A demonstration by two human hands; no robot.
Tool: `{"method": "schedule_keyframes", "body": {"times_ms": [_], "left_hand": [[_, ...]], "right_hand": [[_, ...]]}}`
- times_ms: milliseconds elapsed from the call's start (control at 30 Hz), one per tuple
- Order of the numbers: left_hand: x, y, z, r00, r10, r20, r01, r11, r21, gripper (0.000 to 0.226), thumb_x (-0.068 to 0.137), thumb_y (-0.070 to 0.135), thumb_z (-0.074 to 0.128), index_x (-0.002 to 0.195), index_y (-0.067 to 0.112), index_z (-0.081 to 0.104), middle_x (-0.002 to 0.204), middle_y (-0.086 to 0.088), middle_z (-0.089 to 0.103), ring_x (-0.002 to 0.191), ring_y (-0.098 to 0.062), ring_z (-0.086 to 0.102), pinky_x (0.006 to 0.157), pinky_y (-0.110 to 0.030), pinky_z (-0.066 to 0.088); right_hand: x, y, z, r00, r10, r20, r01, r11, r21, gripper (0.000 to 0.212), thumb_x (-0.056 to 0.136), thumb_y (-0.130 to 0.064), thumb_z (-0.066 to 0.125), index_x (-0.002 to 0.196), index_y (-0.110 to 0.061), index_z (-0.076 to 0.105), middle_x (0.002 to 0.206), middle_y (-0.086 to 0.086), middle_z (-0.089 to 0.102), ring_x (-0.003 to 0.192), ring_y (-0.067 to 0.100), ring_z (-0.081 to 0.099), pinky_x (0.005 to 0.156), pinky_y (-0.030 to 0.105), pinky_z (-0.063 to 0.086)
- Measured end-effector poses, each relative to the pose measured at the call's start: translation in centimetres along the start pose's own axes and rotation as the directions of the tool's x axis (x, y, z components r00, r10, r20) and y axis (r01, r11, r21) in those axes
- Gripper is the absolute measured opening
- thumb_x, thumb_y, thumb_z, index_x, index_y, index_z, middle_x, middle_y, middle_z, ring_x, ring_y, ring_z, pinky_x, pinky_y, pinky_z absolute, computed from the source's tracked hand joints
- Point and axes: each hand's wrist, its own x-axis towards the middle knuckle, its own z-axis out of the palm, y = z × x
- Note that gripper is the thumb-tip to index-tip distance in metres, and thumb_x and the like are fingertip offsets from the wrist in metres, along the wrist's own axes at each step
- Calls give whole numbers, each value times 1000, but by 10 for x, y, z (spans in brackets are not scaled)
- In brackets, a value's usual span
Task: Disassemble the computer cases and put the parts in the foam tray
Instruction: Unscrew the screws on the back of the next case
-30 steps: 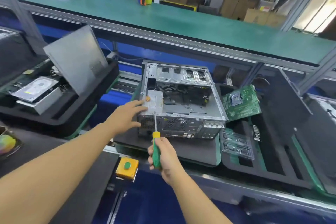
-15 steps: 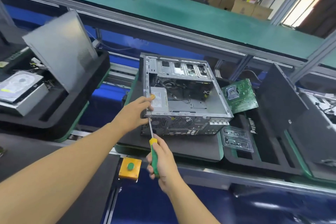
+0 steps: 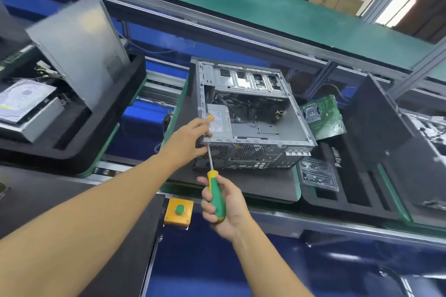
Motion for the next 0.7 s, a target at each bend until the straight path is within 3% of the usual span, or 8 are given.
{"method": "schedule_keyframes", "body": {"times_ms": [100,233,333,400,467,567,633,700], "left_hand": [[-1,-1,1,1000,14,-2,-14,1000,-3,29,80,11,78,105,15,65,146,7,48,121,-16,57,89,-28,48],[-2,1,1,1000,-6,-5,6,1000,-13,30,80,9,78,106,14,64,147,6,46,125,-16,55,95,-35,51],[-3,5,3,1000,-30,-3,30,1000,-7,30,82,9,76,108,16,63,148,7,45,124,-16,56,96,-35,50],[-3,8,4,999,-47,-5,47,999,11,30,83,9,75,109,17,62,149,7,43,123,-16,56,94,-30,51],[-3,10,5,998,-61,0,61,997,38,30,84,8,73,110,19,60,151,9,40,122,-14,56,86,-22,47],[-4,14,4,995,-98,18,96,993,72,33,85,8,71,111,22,57,155,15,34,120,-10,56,77,-13,41],[-4,18,3,989,-144,40,139,985,105,44,84,5,69,120,25,54,155,20,32,111,-10,60,72,-19,48],[-3,24,2,973,-219,71,207,967,147,75,83,2,64,145,34,37,144,22,41,94,-13,62,71,-36,56]], "right_hand": [[0,-5,-2,995,30,93,-28,999,-22,36,92,-29,44,107,-2,62,69,5,50,47,16,42,39,22,30],[-1,7,1,978,-180,-101,139,936,-324,29,107,-26,39,100,-7,60,68,3,56,49,15,46,42,25,37],[0,13,0,859,-476,-191,170,615,-770,19,101,-32,50,90,-18,55,72,1,55,53,17,49,48,31,45],[-1,12,2,823,-539,-179,138,495,-858,17,98,-36,54,89,-23,49,80,1,58,57,19,55,58,40,55],[-5,8,7,897,-400,-187,137,654,-744,16,97,-38,56,95,-24,47,91,3,57,52,16,54,51,36,57],[-11,-15,8,984,26,-176,-112,859,-500,26,98,-50,51,107,-26,51,97,7,50,54,16,50,44,25,40],[-13,-30,1,971,228,-73,-239,905,-352,38,101,-47,41,113,-12,52,91,11,52,56,20,51,51,27,39],[-14,-35,-3,963,267,27,-244,912,-330,35,104,-33,34,112,-5,54,91,12,60,59,22,58,58,31,42]]}}
